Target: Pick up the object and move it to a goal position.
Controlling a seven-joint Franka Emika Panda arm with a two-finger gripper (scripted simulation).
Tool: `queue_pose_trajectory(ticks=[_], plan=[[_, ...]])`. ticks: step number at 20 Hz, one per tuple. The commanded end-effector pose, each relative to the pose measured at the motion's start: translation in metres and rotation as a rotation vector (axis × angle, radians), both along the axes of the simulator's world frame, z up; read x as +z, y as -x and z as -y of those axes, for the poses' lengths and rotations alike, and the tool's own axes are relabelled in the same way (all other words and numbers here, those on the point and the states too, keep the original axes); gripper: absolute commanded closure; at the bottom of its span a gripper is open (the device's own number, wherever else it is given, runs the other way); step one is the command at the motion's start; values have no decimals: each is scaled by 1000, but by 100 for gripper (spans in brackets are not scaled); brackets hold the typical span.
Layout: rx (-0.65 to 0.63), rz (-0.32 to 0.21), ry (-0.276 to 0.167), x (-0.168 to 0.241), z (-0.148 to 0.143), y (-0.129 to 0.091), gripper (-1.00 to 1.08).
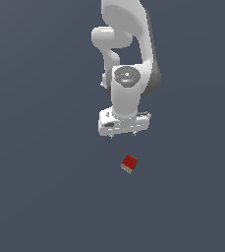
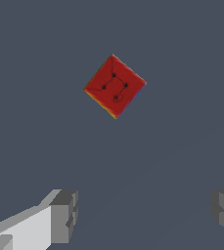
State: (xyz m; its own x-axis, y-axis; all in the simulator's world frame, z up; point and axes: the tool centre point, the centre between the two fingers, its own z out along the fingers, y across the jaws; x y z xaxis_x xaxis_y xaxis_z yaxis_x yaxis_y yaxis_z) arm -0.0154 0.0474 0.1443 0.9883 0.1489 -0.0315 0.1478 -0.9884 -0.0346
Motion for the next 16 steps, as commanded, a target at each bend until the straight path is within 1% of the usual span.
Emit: queue_pose_trajectory(ticks=[1,7,16], plan=[[36,2,1,-2,-1,-4,-92],[166,9,5,-10,-7,-18,-92],[441,23,10,-29,-18,-48,-92]])
